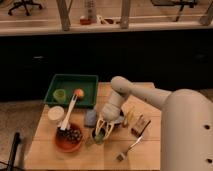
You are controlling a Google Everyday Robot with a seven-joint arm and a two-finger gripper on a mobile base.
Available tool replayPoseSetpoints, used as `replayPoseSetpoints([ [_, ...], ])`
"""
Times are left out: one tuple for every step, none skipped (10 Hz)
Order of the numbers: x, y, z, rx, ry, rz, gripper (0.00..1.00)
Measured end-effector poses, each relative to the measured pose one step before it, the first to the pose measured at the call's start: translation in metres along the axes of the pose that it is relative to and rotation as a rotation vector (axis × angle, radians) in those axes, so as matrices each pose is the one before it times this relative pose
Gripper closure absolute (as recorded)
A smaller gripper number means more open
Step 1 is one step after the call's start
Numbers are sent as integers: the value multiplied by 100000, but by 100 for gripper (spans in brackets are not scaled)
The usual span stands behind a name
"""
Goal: Place pepper in metal cup
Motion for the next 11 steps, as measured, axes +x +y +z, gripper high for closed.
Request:
replayPoseSetpoints([
  [65,78,-73,252,-494,-65,20],
  [29,41,-57,55,-373,-38,20],
  [31,15,-56,27,-380,-78,20],
  [43,20,-7,-15,-277,-67,20],
  [-28,68,14,92,-450,-237,20],
  [15,102,-20,240,-231,-16,20],
  [-10,63,-52,338,-76,-60,20],
  [-61,36,-76,412,123,-219,20],
  [-67,-24,-78,364,160,-305,20],
  [-59,40,-133,365,333,-268,20],
  [-59,24,-70,232,324,-260,20],
])
